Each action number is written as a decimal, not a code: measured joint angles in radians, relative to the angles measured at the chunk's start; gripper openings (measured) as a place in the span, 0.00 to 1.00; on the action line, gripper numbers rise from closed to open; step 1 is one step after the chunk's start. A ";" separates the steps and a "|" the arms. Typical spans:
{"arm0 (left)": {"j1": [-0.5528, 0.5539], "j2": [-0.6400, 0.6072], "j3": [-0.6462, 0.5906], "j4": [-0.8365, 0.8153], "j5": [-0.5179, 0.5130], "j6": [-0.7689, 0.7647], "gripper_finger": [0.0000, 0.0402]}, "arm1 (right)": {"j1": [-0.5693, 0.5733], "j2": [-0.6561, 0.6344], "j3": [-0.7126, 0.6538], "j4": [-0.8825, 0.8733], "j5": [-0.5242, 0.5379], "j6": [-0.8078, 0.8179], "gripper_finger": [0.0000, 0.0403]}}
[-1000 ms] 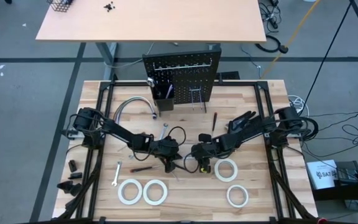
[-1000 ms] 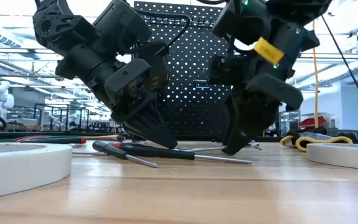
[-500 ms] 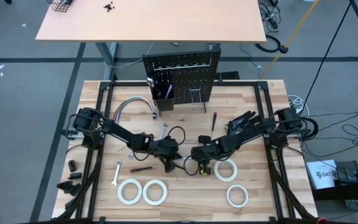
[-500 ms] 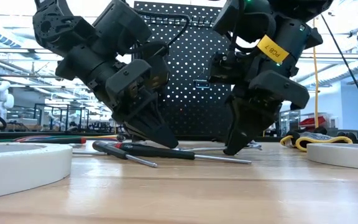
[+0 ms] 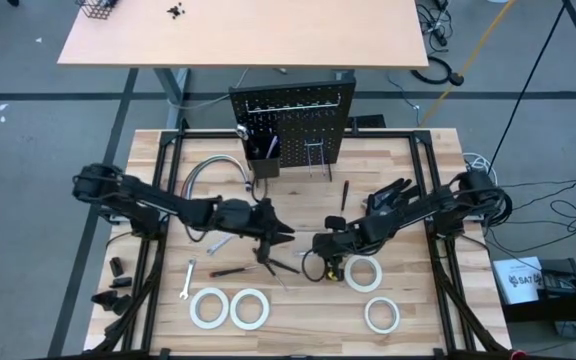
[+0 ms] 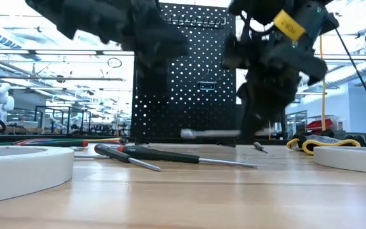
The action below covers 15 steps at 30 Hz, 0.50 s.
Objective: Hang tools onto peg board
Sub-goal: Put the wrench into the peg board
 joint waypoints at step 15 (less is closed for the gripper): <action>0.000 -0.116 -0.034 0.028 -0.095 -0.504 0.39 | 0.132 -0.261 0.004 0.039 0.351 0.038 0.08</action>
